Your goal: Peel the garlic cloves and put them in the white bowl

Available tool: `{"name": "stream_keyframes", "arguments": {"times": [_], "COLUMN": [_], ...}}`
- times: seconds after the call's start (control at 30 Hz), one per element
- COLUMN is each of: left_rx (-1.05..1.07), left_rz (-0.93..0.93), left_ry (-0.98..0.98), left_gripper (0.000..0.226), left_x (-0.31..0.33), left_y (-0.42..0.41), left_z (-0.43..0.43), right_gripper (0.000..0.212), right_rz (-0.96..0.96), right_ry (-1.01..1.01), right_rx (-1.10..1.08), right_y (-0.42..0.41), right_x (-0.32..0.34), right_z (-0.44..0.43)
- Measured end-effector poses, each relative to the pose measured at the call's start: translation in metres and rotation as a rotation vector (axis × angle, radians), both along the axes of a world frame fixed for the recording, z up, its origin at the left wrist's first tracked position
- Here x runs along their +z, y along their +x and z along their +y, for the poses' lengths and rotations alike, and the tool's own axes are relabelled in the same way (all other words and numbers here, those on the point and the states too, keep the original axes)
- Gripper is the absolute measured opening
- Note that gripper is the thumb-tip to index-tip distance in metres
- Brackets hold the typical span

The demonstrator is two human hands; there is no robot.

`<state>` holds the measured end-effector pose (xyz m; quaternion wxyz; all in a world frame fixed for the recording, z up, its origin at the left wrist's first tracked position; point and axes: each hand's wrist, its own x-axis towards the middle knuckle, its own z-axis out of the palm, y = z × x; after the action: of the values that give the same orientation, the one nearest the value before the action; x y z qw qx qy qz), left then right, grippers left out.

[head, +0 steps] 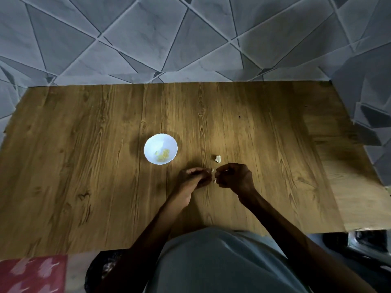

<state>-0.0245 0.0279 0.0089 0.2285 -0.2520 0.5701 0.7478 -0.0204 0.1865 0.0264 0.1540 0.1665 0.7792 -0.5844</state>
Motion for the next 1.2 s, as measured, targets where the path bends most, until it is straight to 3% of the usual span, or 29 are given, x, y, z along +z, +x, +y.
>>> {"name": "stream_keyframes", "arguments": {"times": [0.13,0.4,0.63,0.87,1.0,1.2], "left_rx": [0.023,0.005,0.006,-0.017,-0.126,-0.264], "left_rz": [-0.014,-0.119,-0.281,-0.288,-0.157,0.094], "left_ry": [0.023,0.169,0.347,0.448,0.286,-0.088], "left_gripper": [0.017,0.015,0.027,0.022,0.014,0.007], "left_x": [-0.001,0.011,0.015,0.014,0.020,0.020], "left_y": [0.001,0.000,-0.003,-0.002,-0.002,-0.004], "left_z": [0.002,-0.005,-0.015,-0.017,-0.021,-0.019], "right_gripper": [0.013,0.013,0.014,0.015,0.013,0.012], "right_rz": [0.040,0.192,0.124,0.039,0.079,0.283], "right_ry": [-0.063,0.041,-0.240,-0.445,-0.340,0.117], "right_rx": [0.029,0.095,0.148,0.181,0.191,0.231], "right_y": [0.001,-0.003,-0.008,-0.009,-0.009,-0.007], "right_x": [0.000,-0.001,0.006,0.006,0.007,0.008], "right_z": [-0.002,0.000,0.009,0.015,0.016,0.006]}}
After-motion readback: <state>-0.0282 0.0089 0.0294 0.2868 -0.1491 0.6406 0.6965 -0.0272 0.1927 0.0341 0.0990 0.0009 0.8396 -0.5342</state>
